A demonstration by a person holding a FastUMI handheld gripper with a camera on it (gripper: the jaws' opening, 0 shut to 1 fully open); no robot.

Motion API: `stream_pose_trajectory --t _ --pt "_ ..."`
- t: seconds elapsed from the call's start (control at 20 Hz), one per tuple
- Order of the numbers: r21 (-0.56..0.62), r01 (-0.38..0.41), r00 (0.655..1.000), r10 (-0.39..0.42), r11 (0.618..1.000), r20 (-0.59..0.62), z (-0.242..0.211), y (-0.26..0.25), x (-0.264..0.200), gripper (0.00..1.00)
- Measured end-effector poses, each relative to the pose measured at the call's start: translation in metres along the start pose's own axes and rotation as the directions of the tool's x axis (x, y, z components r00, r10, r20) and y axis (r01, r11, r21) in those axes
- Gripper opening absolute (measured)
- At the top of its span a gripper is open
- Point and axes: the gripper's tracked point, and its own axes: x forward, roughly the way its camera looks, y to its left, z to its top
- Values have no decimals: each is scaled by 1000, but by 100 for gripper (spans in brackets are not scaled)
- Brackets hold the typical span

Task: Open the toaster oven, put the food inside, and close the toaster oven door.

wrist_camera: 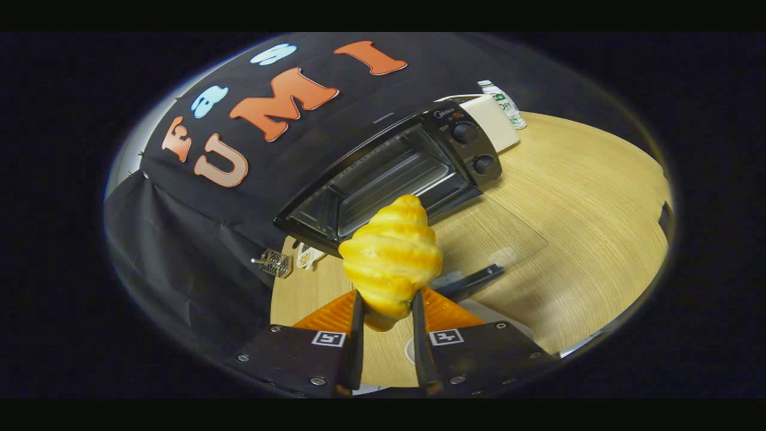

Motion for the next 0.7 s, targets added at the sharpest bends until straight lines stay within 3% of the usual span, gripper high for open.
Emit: stream_pose_trajectory --t 0.4,0.7 --pt "121 -39 999 41 992 -8 35 19 63 36" --pt "156 -6 999 11 988 -31 55 28 94 36"
